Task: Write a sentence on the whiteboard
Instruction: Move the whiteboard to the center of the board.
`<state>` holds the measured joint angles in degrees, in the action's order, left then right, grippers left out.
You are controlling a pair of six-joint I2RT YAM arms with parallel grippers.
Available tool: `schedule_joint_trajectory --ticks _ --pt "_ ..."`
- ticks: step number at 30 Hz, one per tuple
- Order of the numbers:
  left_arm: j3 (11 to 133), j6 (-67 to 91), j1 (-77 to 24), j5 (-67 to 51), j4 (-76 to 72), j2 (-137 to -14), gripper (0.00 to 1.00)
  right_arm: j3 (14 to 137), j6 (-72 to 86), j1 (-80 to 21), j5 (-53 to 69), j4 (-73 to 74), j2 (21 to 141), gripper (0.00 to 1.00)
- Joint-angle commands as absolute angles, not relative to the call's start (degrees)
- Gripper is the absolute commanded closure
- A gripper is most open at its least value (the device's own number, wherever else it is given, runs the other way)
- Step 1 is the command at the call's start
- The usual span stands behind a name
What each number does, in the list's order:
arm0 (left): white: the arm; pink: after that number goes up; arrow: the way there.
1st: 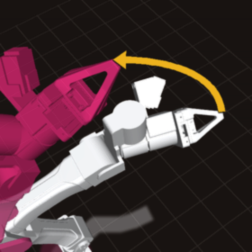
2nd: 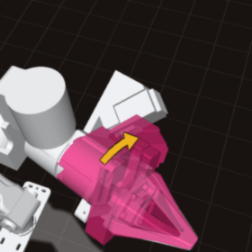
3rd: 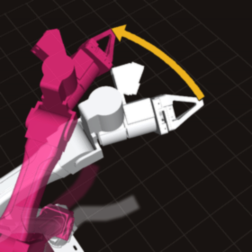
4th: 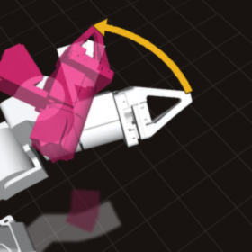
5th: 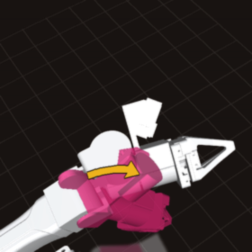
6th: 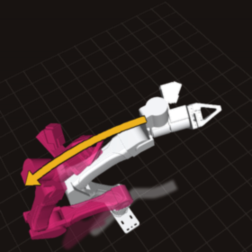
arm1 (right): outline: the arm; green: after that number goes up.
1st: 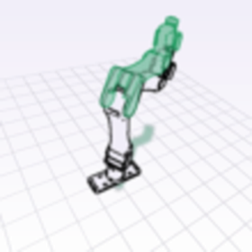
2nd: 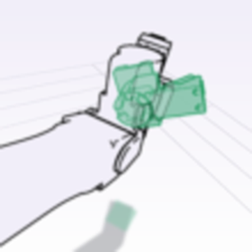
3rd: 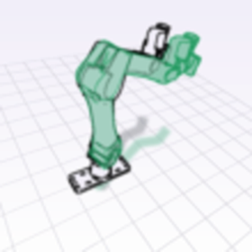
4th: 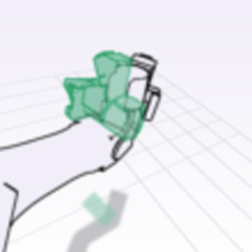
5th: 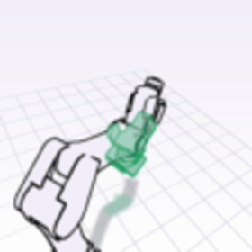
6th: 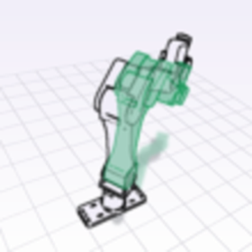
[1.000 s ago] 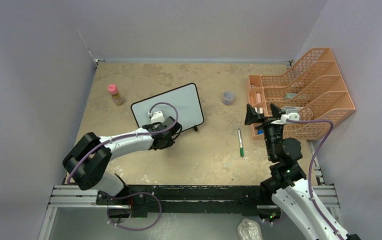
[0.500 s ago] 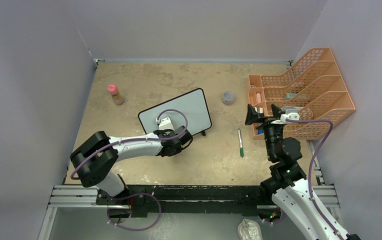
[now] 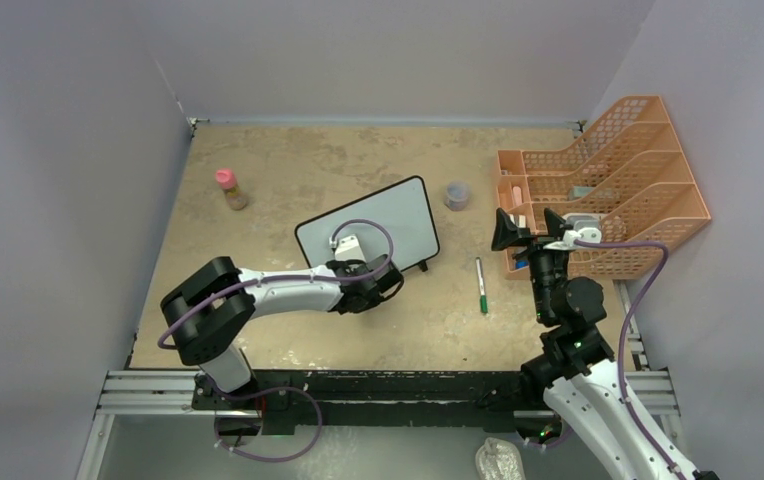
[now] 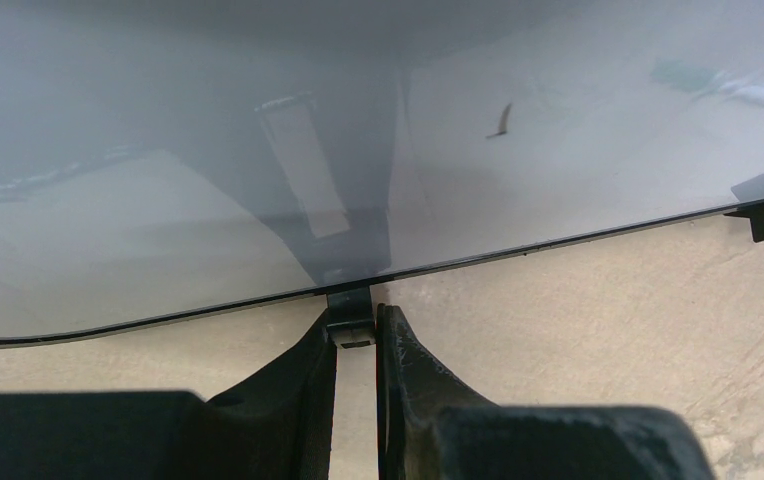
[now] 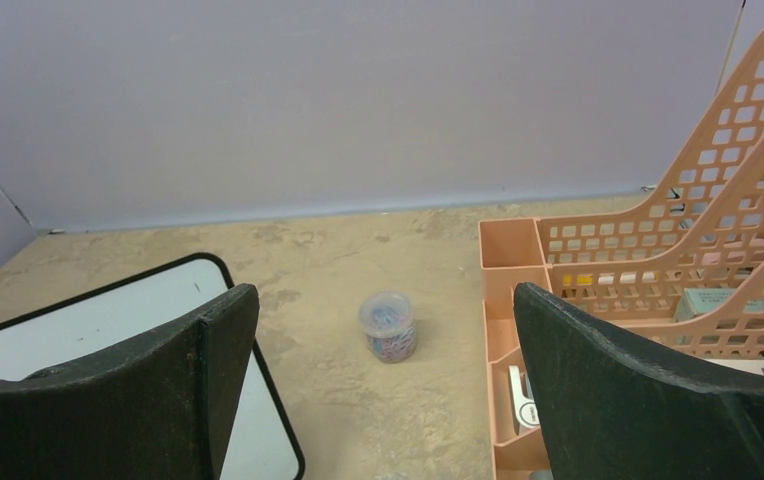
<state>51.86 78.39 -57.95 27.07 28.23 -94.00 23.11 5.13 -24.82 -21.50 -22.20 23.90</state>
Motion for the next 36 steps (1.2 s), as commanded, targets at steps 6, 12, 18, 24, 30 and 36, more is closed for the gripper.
schedule_joint_trajectory --ticks 6,12,18,24,30,36 --pt "53.34 81.34 -60.65 23.37 28.46 -96.42 1.0 24.52 4.83 -25.14 -21.17 -24.26 23.63 0.01" --pt "53.73 82.59 -61.51 23.55 30.0 -96.4 1.0 24.6 4.75 -25.19 -21.31 -24.26 23.59 0.01" --pt "53.29 83.84 -62.05 23.29 30.76 -96.1 1.0 24.7 4.65 -25.14 -21.54 -24.08 23.6 0.01" --pt "53.06 84.0 -62.14 23.54 31.2 -95.42 0.98 24.79 4.51 -25.14 -21.47 -23.99 23.99 0.01" --pt "53.18 84.21 -62.62 23.7 31.85 -94.23 0.76 24.83 4.31 -25.14 -21.53 -24.0 24.25 0.01" --pt "54.3 83.59 -63.25 24.41 33.46 -92.05 0.61 25.75 4.67 -25.14 -21.41 -23.14 24.96 0.01"
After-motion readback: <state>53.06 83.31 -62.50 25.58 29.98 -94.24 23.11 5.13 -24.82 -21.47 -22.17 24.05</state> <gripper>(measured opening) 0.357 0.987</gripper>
